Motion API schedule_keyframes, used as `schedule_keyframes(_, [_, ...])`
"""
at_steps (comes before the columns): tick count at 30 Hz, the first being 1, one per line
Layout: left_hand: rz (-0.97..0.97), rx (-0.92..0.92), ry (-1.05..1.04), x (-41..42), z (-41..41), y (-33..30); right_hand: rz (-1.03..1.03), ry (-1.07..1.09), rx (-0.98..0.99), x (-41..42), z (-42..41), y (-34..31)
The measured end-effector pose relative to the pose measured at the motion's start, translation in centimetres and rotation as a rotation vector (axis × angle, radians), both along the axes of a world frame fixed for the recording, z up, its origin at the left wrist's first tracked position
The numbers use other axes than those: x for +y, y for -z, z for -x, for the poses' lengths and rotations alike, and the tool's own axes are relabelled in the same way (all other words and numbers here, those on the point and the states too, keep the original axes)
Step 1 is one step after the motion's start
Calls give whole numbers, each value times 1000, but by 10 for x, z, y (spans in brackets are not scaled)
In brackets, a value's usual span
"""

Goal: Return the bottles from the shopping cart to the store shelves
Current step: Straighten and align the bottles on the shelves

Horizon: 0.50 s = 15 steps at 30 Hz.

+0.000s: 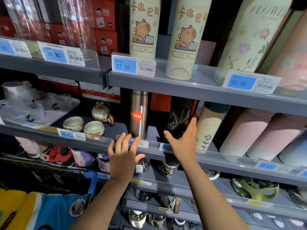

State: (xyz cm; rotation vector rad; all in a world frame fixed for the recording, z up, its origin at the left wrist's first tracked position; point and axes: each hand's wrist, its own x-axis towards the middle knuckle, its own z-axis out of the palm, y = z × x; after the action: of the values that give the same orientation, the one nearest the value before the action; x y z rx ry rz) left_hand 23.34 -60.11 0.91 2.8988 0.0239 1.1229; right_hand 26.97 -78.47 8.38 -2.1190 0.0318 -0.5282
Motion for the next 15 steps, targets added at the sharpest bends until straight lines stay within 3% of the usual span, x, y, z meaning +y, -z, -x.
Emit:
schedule_keyframes(5, [18,8,-7,-4,2,-2,88,112,8,7,-2,-3])
schedule_keyframes(11, [10,-3,-7,-2,2,-2,47,4,27,-2,-1,0])
schedule_keyframes(15, [-6,-6,-9,-2,2,-1,71,74,-5,4,0,-1])
